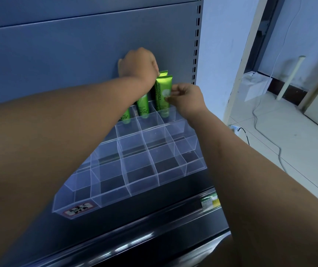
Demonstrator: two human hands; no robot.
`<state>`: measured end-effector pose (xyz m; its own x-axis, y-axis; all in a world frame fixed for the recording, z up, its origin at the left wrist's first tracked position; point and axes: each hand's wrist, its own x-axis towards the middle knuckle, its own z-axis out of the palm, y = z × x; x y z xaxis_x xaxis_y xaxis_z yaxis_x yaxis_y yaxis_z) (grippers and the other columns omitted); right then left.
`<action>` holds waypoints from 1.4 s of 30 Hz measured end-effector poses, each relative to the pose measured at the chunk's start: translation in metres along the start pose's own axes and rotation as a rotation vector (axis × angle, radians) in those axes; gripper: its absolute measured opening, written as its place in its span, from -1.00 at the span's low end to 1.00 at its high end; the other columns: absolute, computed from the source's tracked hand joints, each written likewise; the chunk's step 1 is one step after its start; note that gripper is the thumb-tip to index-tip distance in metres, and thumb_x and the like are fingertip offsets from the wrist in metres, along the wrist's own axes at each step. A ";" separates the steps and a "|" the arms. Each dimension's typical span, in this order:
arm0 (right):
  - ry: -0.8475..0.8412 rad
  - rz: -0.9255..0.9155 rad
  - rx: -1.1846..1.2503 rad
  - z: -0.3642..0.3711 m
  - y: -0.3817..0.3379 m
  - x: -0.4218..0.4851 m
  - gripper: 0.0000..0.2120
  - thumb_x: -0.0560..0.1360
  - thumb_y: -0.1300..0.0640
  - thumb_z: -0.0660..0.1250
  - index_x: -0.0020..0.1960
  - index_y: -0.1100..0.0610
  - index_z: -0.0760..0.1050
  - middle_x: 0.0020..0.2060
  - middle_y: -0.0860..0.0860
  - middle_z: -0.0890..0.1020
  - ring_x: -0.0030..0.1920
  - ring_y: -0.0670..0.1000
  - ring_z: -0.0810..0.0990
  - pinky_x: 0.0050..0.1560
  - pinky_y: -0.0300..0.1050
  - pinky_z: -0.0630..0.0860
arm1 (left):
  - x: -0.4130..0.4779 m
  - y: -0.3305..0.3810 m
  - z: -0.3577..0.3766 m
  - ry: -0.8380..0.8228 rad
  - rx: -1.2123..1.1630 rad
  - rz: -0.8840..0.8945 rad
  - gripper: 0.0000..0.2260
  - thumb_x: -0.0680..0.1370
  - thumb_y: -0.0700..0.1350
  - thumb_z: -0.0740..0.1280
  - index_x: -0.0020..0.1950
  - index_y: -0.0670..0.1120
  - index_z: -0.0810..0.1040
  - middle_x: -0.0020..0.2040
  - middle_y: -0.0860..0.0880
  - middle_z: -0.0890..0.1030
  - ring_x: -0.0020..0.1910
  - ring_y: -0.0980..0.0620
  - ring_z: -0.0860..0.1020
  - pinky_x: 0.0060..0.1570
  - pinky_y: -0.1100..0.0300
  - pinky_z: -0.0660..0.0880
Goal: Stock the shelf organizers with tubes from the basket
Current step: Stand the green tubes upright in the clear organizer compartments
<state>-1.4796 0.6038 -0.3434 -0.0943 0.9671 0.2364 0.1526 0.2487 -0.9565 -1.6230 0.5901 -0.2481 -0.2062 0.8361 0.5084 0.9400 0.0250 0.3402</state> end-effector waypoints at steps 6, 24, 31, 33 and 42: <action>-0.001 0.001 -0.014 0.003 0.001 0.001 -0.78 0.43 0.32 0.49 0.05 0.12 0.69 -0.12 0.04 0.75 -0.02 0.05 0.73 0.17 0.14 0.63 | 0.003 -0.007 -0.005 -0.044 -0.045 0.049 -0.84 0.47 -0.18 0.44 -0.26 0.06 0.66 -0.12 0.02 0.72 -0.06 -0.06 0.66 0.04 0.00 0.61; -0.004 0.027 -0.013 0.002 -0.002 -0.002 -0.78 0.46 0.36 0.45 -0.04 0.06 0.63 -0.14 0.05 0.72 -0.04 0.08 0.71 0.18 0.14 0.62 | 0.006 -0.025 -0.007 -0.089 -0.118 0.214 -0.82 0.46 -0.29 0.41 -0.10 -0.04 0.73 -0.08 -0.01 0.73 -0.05 -0.01 0.67 0.03 0.10 0.59; 0.006 0.026 -0.051 0.005 0.001 -0.002 -0.77 0.41 0.36 0.46 -0.09 0.05 0.63 -0.12 0.09 0.73 -0.02 0.13 0.72 0.14 0.18 0.63 | 0.004 -0.025 -0.005 -0.064 -0.124 0.189 -0.74 0.46 -0.30 0.35 -0.17 0.06 0.70 -0.15 0.05 0.72 -0.09 0.03 0.67 -0.03 0.14 0.59; 0.007 0.029 -0.049 0.005 0.001 -0.002 -0.74 0.41 0.37 0.46 -0.14 0.00 0.61 -0.13 0.09 0.74 -0.02 0.13 0.72 0.14 0.18 0.63 | 0.003 -0.024 -0.005 -0.051 -0.131 0.185 -0.74 0.45 -0.29 0.34 -0.18 0.06 0.70 -0.15 0.05 0.72 -0.10 0.04 0.67 -0.04 0.17 0.57; 0.016 0.042 -0.051 0.006 0.002 0.000 -0.74 0.40 0.36 0.47 -0.13 0.00 0.62 -0.12 0.07 0.74 -0.04 0.09 0.73 0.13 0.17 0.64 | 0.001 -0.022 0.000 0.013 -0.137 0.144 -0.74 0.46 -0.29 0.33 -0.15 0.05 0.72 -0.15 0.07 0.72 -0.12 0.07 0.64 -0.15 0.24 0.48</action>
<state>-1.4851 0.6039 -0.3465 -0.0716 0.9772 0.1997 0.2060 0.2103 -0.9557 -1.6439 0.5909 -0.2553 -0.0766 0.8185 0.5693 0.9145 -0.1699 0.3673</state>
